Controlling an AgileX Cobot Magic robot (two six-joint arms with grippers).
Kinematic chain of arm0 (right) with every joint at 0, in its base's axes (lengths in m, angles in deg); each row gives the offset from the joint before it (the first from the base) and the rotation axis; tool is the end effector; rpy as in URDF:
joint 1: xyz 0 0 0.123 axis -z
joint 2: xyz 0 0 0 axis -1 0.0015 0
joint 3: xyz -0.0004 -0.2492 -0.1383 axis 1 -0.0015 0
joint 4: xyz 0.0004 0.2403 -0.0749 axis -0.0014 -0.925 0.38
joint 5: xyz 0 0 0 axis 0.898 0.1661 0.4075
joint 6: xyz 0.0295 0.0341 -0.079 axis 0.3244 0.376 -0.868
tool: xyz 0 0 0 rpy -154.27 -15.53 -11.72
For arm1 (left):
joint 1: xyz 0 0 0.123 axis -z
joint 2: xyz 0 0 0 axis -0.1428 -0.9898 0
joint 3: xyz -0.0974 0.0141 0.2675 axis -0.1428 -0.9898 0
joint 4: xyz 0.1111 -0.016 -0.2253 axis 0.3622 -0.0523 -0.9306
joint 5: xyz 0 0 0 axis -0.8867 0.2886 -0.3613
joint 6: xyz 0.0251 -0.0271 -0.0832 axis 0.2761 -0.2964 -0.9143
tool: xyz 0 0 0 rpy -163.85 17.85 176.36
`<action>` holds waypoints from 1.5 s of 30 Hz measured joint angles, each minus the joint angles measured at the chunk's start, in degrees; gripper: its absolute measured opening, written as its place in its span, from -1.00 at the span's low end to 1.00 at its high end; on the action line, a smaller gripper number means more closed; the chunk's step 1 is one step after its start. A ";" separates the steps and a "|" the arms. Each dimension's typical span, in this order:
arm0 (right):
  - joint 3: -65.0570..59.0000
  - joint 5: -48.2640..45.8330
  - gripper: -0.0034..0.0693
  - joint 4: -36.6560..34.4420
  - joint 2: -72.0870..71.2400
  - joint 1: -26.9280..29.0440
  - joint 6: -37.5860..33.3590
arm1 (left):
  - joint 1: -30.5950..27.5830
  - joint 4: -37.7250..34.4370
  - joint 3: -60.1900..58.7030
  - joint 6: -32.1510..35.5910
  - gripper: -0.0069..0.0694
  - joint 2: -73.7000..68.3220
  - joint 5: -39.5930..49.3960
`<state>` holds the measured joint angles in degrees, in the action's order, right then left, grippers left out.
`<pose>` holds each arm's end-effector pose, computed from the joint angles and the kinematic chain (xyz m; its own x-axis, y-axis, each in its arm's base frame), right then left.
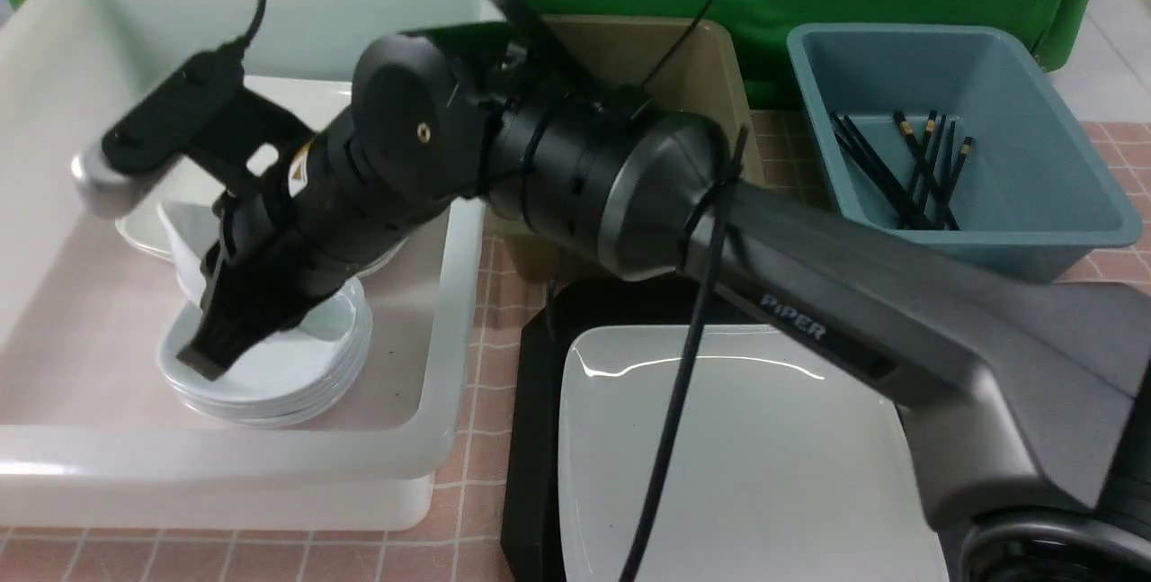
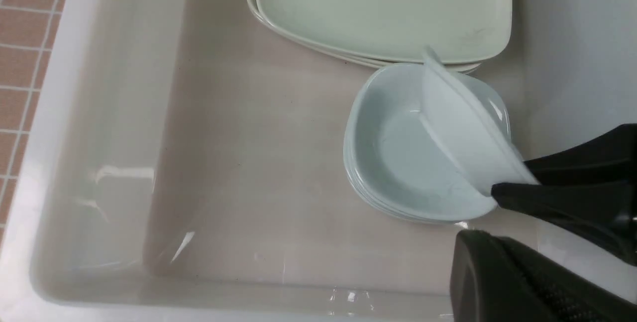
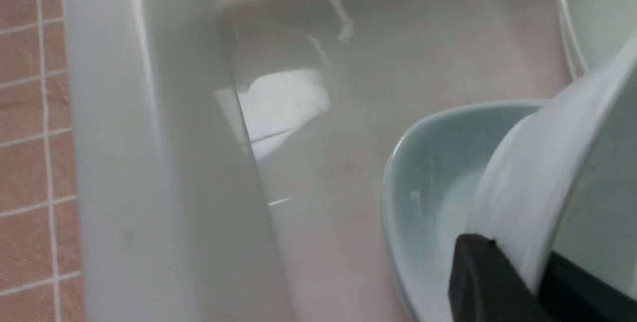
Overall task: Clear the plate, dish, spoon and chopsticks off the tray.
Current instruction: Use the right arm to put the small plate into the large storage box on the left, then use the right arm to grab a small plate from the dinner plate
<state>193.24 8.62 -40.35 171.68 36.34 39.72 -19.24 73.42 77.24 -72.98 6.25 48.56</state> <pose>0.3140 0.4491 0.2584 -0.1078 -0.6209 -0.7764 -0.9359 0.3267 -0.1314 0.1685 0.0222 0.3966 -0.7324 -0.1476 -0.6647 -0.1181 0.9890 -0.0895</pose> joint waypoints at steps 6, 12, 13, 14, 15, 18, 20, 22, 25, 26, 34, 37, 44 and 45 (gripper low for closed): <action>0.14 0.13 -0.12 0.11 0.50 -0.36 0.18 | -0.17 -0.02 -0.07 0.87 -0.82 0.00 -0.52; 0.18 -5.82 0.69 0.70 -4.03 -0.92 0.53 | -0.21 -1.67 -0.13 1.50 -0.82 0.00 -1.12; 0.18 -7.51 0.71 1.72 -5.61 -0.98 0.77 | -0.21 -2.84 -0.13 2.16 -0.82 0.00 -1.12; 0.18 -10.01 0.69 3.85 -7.34 -1.04 1.72 | 0.07 -4.48 -0.13 2.92 -0.82 0.00 -1.12; 0.18 -13.37 0.56 8.82 -9.63 -1.04 3.88 | 0.77 -7.11 -0.13 4.05 -0.82 0.00 -1.12; 0.30 -23.84 -0.12 21.94 -14.95 -0.26 7.87 | 4.48 -14.22 -0.13 6.48 -0.82 -0.11 -1.31; -0.05 -26.25 -0.54 26.97 -17.81 1.40 9.37 | 7.84 -16.44 -0.13 7.14 -0.82 -0.49 -1.46; -1.82 -26.25 -0.76 28.93 -21.34 4.68 9.77 | 12.73 -17.59 -0.13 7.21 -0.83 -1.44 -1.96; -7.01 -26.25 -0.82 27.57 -27.74 11.37 10.67 | 22.61 -16.83 -0.13 6.01 -0.85 -4.20 -4.36; -9.60 -26.25 -0.82 26.30 -29.88 13.77 10.74 | 26.10 -16.01 -0.13 5.61 -0.85 -5.61 -5.57; -36.08 -25.80 -0.52 21.58 -40.05 31.35 10.69 | 45.73 -13.55 -0.13 2.88 -0.85 -18.93 -13.02; -46.72 -22.17 -0.15 21.54 -40.17 35.82 8.90 | 47.88 -13.55 -0.13 2.94 -0.85 -22.58 -15.86; -64.01 -3.43 0.53 21.90 -38.11 39.11 2.84 | 48.34 -11.42 -0.13 3.35 -0.83 -24.25 -19.29; -65.13 -1.58 0.57 22.16 -37.12 39.11 2.59 | 48.34 -10.79 -0.13 3.36 -0.83 -24.25 -19.50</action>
<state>128.11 7.04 -18.19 134.56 75.45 42.30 29.10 62.63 77.11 -69.62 -18.00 29.06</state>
